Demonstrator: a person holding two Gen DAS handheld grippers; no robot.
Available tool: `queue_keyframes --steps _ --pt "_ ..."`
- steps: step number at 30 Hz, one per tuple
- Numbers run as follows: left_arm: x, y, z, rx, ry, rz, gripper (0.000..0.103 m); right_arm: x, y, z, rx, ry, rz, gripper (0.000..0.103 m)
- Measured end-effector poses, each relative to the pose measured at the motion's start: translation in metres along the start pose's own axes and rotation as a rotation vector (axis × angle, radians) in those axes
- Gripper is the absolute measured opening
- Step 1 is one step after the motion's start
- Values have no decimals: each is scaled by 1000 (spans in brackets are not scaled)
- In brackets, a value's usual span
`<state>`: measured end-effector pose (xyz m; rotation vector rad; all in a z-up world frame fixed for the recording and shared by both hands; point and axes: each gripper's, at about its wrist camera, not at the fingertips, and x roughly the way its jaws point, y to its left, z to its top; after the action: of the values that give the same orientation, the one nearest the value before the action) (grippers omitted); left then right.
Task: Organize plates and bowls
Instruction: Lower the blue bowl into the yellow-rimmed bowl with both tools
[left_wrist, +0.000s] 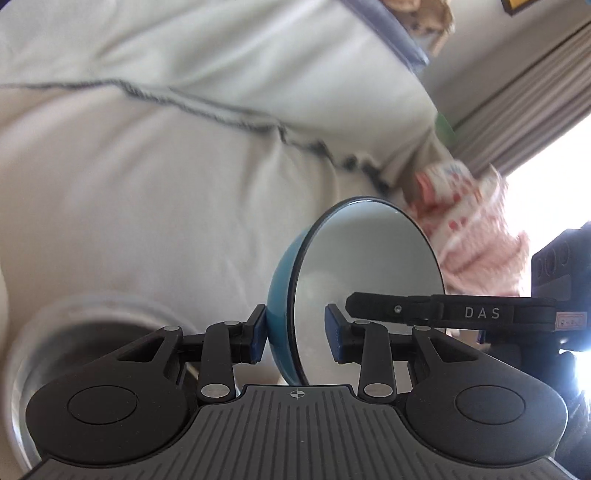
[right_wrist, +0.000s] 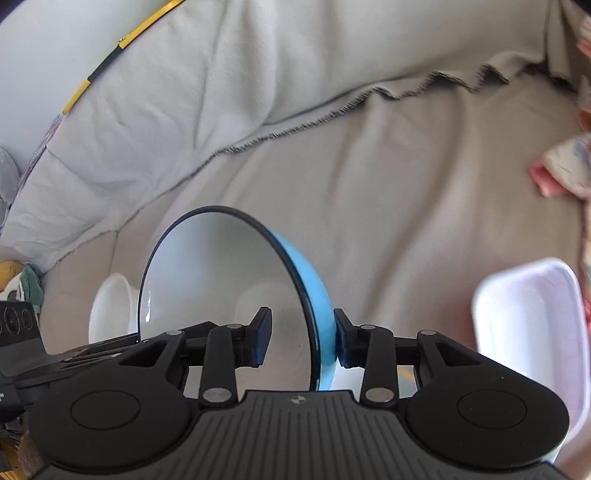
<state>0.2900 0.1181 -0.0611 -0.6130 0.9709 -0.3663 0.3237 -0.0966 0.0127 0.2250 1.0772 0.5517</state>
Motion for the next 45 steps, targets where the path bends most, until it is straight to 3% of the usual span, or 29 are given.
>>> queue_keyframes --steps 4,9,17,25,27,29,35,39,45 --pt "12 -27 -29 72 55 9 36 -17 -21 -40 10 17 -43 36" --pt "22 -36 -51 84 71 57 36 -12 -48 -72 55 47 -1 36" --pt "14 -36 -78 50 -19 177 36 17 -65 -91 35 53 80 36" --pt "-1 -51 -77 24 -119 251 30 11 -68 -95 -68 -89 52 34" --pt "-4 -56 -78 29 -125 207 21 8 -71 -98 -77 -112 75 34" --pt "-6 -63 -82 38 -121 198 21 2 -77 -99 -76 -127 105 34" --pt "-14 -75 -99 85 -162 316 21 -22 -96 -108 -63 -208 136 34" --pt "-22 -69 -107 84 -187 370 21 -40 -100 -118 -99 -298 62 35" --pt "-18 -53 -111 22 -179 358 22 -37 -106 -135 -81 -271 85 44"
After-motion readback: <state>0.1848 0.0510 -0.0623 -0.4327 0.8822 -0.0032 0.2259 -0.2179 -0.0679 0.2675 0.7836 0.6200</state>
